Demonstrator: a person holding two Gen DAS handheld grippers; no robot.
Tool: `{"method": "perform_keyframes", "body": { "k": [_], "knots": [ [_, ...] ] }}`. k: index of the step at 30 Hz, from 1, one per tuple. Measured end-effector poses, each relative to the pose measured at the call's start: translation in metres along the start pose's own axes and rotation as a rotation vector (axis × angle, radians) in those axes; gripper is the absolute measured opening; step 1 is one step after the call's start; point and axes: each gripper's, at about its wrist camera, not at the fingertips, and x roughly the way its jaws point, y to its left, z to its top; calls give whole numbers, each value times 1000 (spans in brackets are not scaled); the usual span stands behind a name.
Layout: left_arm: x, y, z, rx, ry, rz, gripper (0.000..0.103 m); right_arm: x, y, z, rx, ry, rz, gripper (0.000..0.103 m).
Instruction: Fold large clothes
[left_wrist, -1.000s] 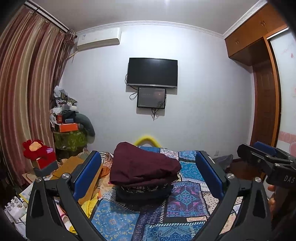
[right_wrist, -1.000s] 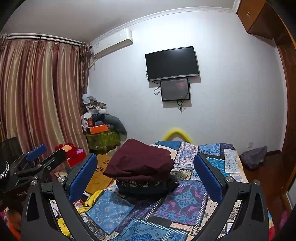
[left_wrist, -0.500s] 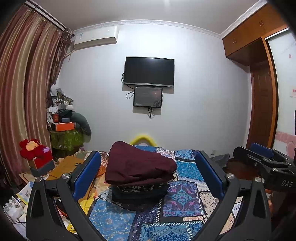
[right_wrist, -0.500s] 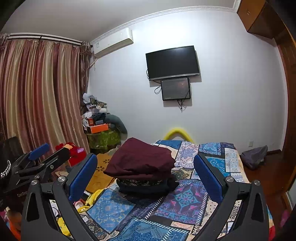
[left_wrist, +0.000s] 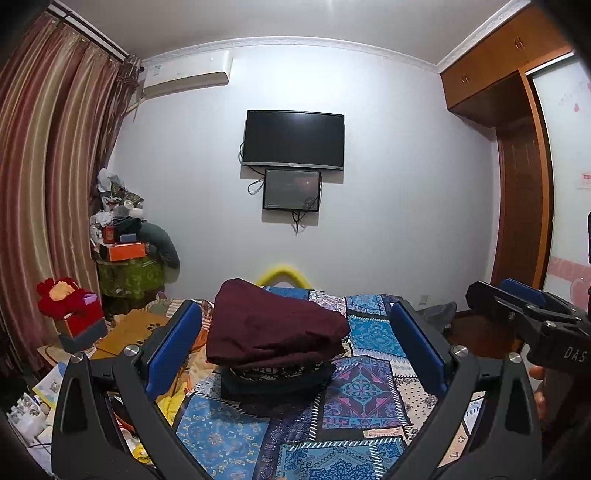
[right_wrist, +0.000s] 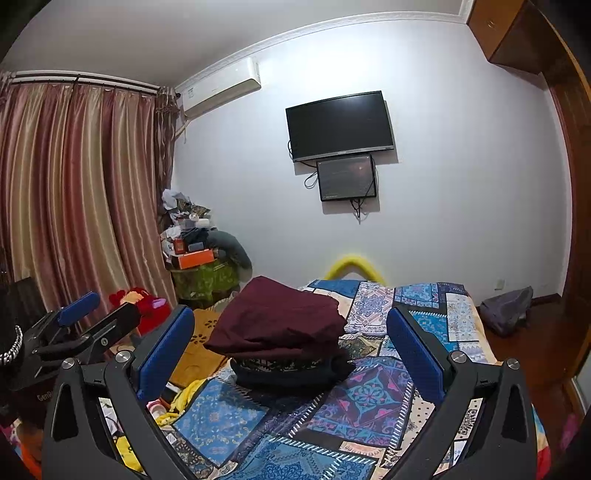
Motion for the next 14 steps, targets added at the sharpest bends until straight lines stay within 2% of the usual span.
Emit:
{"method": "perform_keyframes", "body": {
  "k": [14],
  "knots": [
    [5,-1,-3,8,16,10,102,9,-2,-4,12,18,-8,103]
  ]
}}
